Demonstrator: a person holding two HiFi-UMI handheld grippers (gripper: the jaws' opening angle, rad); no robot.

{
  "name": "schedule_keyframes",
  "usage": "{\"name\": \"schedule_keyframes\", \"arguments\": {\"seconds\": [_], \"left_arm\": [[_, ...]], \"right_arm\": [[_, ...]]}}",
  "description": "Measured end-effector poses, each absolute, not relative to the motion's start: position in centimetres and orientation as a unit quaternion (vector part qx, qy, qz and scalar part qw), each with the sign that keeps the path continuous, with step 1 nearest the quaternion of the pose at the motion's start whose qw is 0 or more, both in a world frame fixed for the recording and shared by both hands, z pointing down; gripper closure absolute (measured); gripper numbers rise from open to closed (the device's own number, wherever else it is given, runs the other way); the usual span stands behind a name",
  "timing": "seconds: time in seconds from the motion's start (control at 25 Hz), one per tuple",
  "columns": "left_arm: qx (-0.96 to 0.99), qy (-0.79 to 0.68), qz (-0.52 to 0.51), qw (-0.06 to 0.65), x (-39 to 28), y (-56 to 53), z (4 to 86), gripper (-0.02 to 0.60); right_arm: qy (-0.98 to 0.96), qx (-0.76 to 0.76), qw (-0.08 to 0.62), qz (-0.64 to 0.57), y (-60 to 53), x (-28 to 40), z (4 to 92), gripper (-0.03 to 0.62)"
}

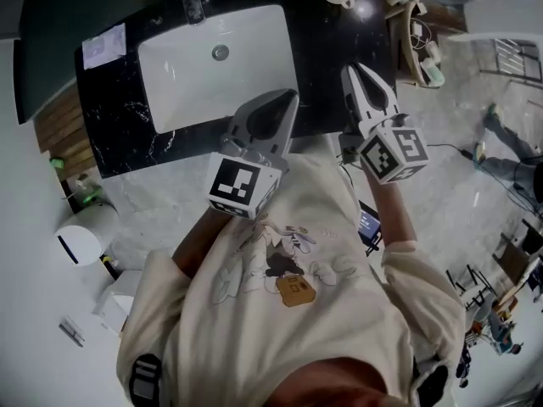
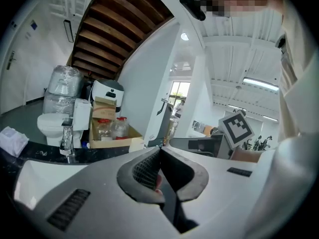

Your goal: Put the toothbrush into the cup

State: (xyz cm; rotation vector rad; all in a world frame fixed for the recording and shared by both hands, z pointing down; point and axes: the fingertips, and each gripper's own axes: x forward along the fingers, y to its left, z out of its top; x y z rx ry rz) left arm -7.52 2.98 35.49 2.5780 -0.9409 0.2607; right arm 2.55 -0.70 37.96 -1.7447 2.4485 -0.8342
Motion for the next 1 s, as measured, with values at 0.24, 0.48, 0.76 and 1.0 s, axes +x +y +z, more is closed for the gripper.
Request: {"name": "schedule_keyframes", "arguments": {"seconds": [0.24, 0.48, 0.76, 1.0], "left_arm": [[0.927, -0.305, 0.103, 0.191, -8.7, 5.7, 35.8, 0.568], [0.93, -0.307, 0.099, 0.176, -9.8, 6.0, 35.7, 0.568], [0.938, -0.285, 0.099, 0.171, -8.5, 6.5, 35.3, 0.568], [0.938, -0.287, 0.09, 0.171, -8.3, 6.3, 35.0, 0.568]], "right_arm": [[0.801, -0.55, 0.029, -0.235, 2.1, -0.6, 35.5, 0.56], [0.807, -0.545, 0.038, -0.223, 4.9, -2.3, 35.0, 0.565], [0.801, -0.557, 0.037, -0.215, 5.5, -1.7, 34.5, 0.574], [0.799, -0.564, 0.036, -0.204, 5.7, -1.0, 33.9, 0.575]]}}
